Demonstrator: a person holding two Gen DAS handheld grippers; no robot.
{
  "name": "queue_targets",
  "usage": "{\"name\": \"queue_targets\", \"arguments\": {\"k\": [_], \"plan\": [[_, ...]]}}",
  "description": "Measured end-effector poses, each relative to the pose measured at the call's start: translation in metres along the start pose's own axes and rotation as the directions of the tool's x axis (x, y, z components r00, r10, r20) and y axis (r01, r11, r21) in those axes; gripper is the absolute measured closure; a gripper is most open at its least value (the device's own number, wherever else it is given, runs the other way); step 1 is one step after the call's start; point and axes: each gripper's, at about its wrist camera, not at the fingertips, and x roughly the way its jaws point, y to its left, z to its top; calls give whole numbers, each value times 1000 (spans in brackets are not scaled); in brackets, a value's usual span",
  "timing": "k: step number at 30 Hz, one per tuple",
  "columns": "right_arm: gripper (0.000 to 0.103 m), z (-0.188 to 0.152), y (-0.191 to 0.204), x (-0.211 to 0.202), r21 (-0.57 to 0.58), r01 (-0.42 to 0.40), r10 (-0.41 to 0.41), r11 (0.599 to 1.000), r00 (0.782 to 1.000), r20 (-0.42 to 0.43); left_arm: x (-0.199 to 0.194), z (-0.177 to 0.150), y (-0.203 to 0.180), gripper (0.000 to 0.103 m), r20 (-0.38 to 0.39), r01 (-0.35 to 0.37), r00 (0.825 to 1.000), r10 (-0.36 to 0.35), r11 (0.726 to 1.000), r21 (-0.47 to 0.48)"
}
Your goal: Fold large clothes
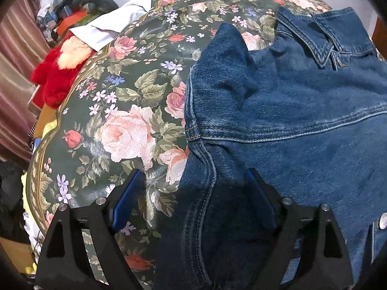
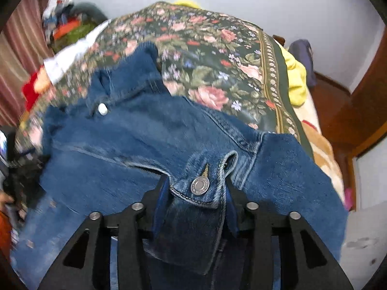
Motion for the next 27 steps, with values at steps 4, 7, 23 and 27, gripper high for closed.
{"name": "queue_targets", "arguments": {"k": [4,7,23,27], "plan": [[28,-8,11,2,-122,128,-129,984,992,1,3,0,-3,13,4,-14,1000,14,1000,11],[10,-14,11,-9,-166,239,-231,957,971,70,3,-2,-6,12,7,-31,999,31,999,22],[10,-27,-95,-118,211,52,-82,976,987,137,-126,49,-14,13,217,34,975,-40,999,30],[9,-43,-129,-138,321,-7,-46,947,986,159,-164,69,-43,13,282,112,951,-127,991,69]]}}
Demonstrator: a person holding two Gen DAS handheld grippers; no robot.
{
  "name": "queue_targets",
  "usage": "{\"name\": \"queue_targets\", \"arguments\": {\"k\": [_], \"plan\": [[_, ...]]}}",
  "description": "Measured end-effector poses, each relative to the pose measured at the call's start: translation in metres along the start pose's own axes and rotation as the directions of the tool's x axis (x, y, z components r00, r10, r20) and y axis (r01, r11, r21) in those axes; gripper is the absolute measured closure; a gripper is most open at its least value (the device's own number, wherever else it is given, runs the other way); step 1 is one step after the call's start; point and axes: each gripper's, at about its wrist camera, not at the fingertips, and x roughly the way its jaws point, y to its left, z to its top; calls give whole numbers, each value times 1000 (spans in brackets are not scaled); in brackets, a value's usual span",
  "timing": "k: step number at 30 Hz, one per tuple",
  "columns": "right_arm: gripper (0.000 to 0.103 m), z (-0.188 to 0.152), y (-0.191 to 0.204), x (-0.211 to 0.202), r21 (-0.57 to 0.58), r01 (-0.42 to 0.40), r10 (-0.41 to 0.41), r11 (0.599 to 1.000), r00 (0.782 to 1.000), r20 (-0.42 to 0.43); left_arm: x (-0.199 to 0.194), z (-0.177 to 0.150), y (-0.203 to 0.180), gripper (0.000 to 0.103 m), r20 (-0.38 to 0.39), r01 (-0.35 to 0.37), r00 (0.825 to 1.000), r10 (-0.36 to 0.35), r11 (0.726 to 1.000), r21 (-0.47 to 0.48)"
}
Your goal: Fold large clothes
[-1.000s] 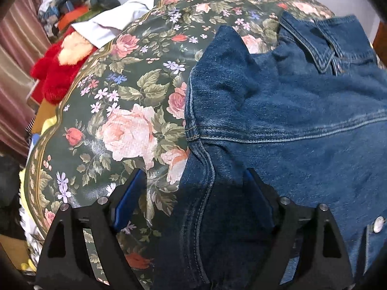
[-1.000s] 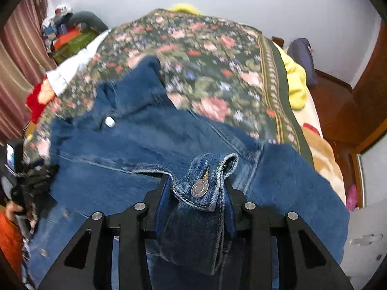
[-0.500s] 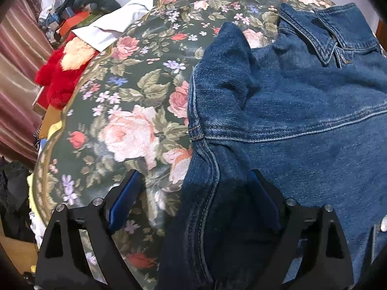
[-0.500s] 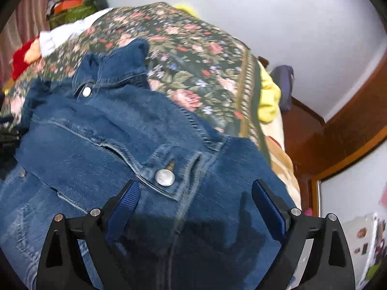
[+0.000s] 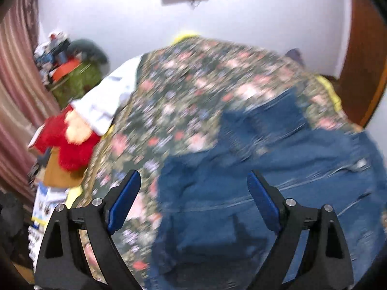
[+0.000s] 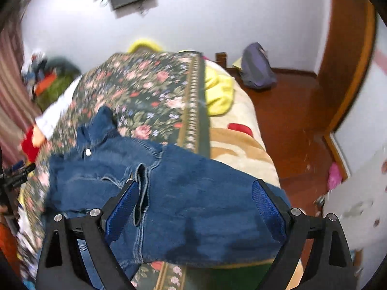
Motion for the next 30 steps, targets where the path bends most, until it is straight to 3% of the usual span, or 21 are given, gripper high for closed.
{"name": "queue_targets", "arguments": {"k": [6,12,20,25,27,30], "plan": [[9,-23,-62,-6,210,-35,45,977,998,-41,-8,24,-61,12,12,171,985,-172,984,49],[9,-68,-107,10,341,1,44,940,991,-126,16,11,-129,12,-72,259,965,-251,956,140],[9,-127,-150,51,549,-25,172,835,961,-218,65,-13,-181,12,-220,305,940,-260,931,202],[10,-140,-164,76,645,-62,245,761,949,-198,85,-22,-197,12,-254,306,935,-248,926,221],[14,-137,-168,84,661,-58,231,748,956,-178,87,-23,-197,12,-248,311,934,-256,926,214],[31,-131,-172,93,677,-31,202,736,963,-176,90,-23,-192,12,-259,329,925,-278,928,177]]}}
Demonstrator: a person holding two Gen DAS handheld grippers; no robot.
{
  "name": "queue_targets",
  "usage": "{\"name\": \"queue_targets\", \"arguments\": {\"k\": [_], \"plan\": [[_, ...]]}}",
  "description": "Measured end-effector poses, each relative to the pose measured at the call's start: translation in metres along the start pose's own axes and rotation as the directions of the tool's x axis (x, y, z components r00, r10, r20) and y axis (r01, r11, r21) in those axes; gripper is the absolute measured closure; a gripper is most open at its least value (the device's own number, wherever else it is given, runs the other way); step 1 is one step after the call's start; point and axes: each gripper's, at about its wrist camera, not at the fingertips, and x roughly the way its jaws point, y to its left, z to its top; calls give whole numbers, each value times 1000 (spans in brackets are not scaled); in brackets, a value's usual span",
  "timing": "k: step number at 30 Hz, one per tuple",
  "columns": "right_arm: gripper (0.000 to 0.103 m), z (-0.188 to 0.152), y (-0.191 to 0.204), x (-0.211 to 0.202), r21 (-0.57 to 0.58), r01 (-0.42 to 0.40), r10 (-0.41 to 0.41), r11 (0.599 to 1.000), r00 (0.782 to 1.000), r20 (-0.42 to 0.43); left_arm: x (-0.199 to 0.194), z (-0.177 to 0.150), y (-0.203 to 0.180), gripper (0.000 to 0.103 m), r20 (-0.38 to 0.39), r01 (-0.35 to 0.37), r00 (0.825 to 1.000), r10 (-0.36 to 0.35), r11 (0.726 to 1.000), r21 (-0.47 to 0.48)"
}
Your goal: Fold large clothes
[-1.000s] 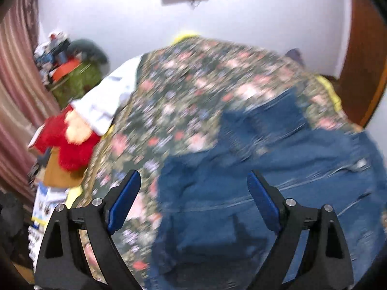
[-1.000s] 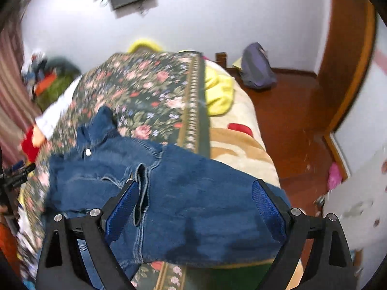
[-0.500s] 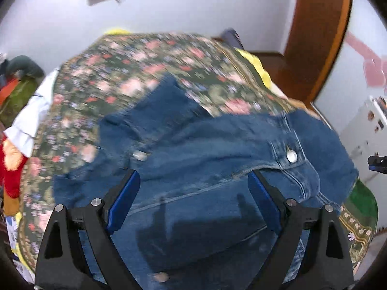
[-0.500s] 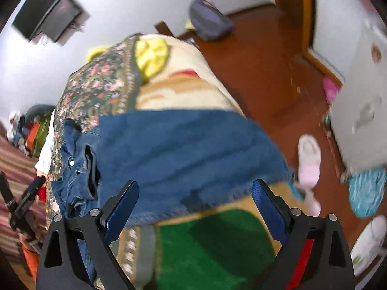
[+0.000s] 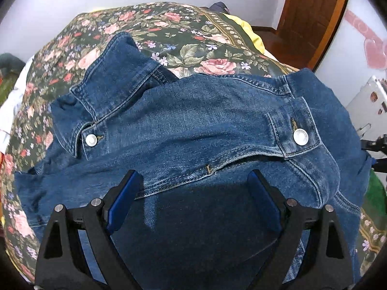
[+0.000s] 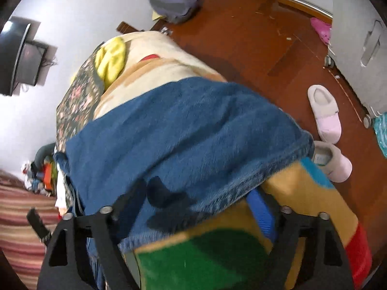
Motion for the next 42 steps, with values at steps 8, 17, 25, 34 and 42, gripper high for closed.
{"name": "queue_targets", "arguments": {"k": [8,17,25,34,42], "plan": [[84,9,43,-21,-127,45,-31,991,993,111,-20,-2,14,12,34,-56,998,57,998,-23],[88,-4,134,-103,-308,-34,127,951,949,287,-83,-7,47,12,152,-51,986,64,994,-92],[88,-40,258,-125,-511,-125,294,850,919,264,-134,-32,85,12,244,-94,961,128,985,-146],[88,-121,367,-37,-650,-213,307,729,951,33,-171,-83,149,12,260,-148,940,221,951,-273],[88,-180,367,76,-667,-177,93,724,983,-161,-165,-126,186,12,188,-163,950,247,913,-375]]}}
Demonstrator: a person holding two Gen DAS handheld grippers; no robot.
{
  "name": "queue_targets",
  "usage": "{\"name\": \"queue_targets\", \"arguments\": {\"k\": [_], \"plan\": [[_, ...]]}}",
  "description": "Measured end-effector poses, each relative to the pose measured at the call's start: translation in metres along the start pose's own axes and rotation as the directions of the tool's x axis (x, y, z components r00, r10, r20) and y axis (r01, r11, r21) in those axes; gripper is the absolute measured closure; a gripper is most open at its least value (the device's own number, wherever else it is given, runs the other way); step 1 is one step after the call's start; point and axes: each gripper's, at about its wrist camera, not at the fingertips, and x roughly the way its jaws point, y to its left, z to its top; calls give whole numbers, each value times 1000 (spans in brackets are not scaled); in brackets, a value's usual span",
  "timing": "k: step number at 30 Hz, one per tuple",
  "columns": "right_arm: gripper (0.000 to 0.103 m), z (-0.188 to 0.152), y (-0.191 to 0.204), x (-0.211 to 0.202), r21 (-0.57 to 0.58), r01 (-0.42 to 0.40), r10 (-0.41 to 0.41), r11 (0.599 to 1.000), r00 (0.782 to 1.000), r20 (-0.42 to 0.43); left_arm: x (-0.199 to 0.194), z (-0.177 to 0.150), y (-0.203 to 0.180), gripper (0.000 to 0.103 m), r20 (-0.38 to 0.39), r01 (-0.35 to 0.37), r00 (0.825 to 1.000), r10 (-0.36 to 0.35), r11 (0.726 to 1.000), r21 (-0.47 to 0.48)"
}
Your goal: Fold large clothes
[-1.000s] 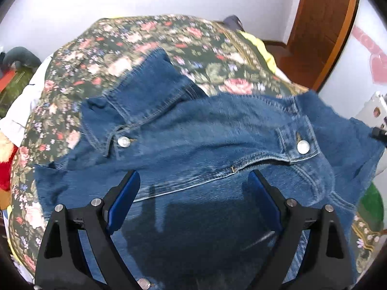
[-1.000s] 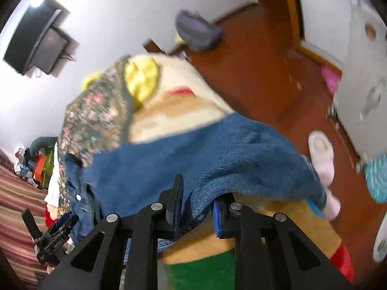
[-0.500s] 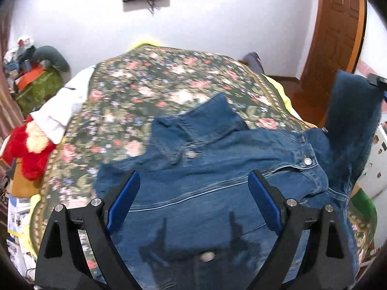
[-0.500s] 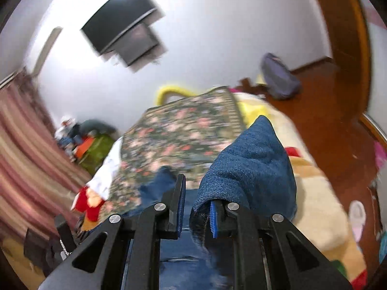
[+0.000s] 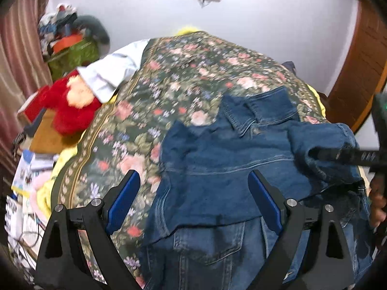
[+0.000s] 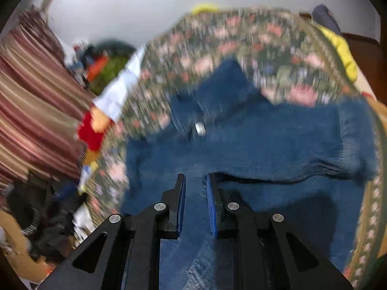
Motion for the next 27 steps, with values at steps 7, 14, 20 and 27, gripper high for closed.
{"name": "queue_targets", "arguments": {"k": [7,14,20,27], "plan": [[88,-31,-24,32,22,36,-30,999,977,-213,7,-6,-1,12,-35,16,999,-18,999,-31],[88,-37,-21,-39,-144,86,-100,986,991,-91,3,14,-55,12,-11,41,999,-40,995,91],[88,-26,-53,-111,-138,175,-164,975,982,89,6,37,-139,12,6,88,996,-93,962,260],[88,-22,-117,-153,-35,276,-266,960,948,173,33,46,-233,12,-62,184,983,-174,894,408]]}}
